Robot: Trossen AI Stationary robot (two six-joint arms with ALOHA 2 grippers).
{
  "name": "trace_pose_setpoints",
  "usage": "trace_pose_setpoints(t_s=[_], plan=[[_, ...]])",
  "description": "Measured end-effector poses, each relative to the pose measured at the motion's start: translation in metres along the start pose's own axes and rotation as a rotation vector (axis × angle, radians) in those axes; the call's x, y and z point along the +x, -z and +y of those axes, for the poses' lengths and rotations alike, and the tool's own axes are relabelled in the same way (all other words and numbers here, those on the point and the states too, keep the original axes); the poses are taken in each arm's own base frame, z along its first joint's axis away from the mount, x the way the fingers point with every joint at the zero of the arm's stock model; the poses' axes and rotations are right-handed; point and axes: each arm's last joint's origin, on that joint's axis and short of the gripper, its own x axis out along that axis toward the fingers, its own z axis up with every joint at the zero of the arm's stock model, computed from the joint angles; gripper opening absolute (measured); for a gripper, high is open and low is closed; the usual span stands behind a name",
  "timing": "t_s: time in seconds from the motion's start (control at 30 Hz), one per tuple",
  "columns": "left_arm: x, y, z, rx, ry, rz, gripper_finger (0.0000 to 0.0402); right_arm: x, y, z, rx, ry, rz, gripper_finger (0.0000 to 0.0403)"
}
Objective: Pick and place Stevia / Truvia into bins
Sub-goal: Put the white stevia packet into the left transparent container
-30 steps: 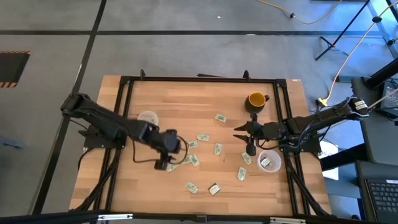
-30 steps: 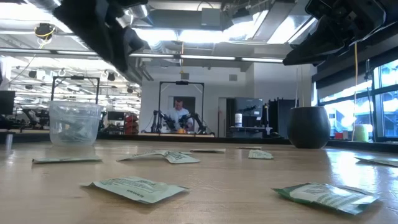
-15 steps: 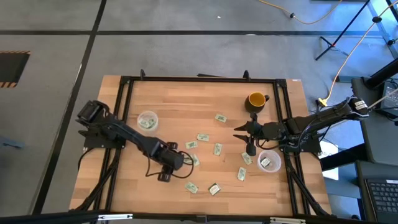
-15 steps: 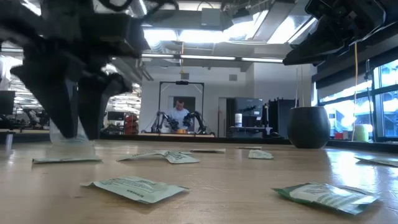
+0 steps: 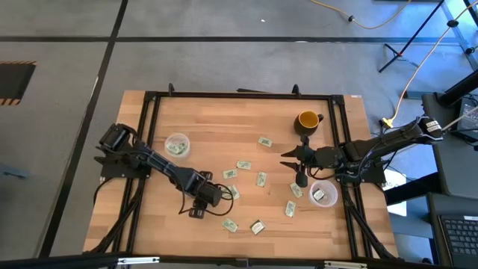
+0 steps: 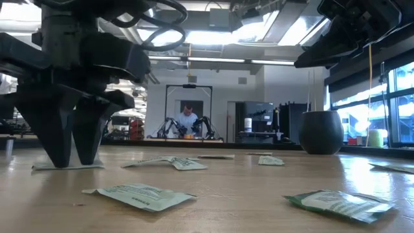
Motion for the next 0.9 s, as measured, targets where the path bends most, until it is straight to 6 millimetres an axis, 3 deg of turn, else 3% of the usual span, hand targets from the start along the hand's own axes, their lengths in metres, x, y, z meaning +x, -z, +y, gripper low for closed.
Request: trace_pose_setpoints(t_s=[0.43, 0.9], plan=[[0.000, 0.000, 0.000, 0.025, 0.007, -0.003, 0.0082, 0.000, 0.000, 0.000, 0.000, 0.000, 0.000, 0.0131], [-0.019, 0.002, 0.001, 0.062, 0.021, -0.043, 0.0024, 0.000, 0.000, 0.000, -0.001, 0.000, 0.000, 0.0131]])
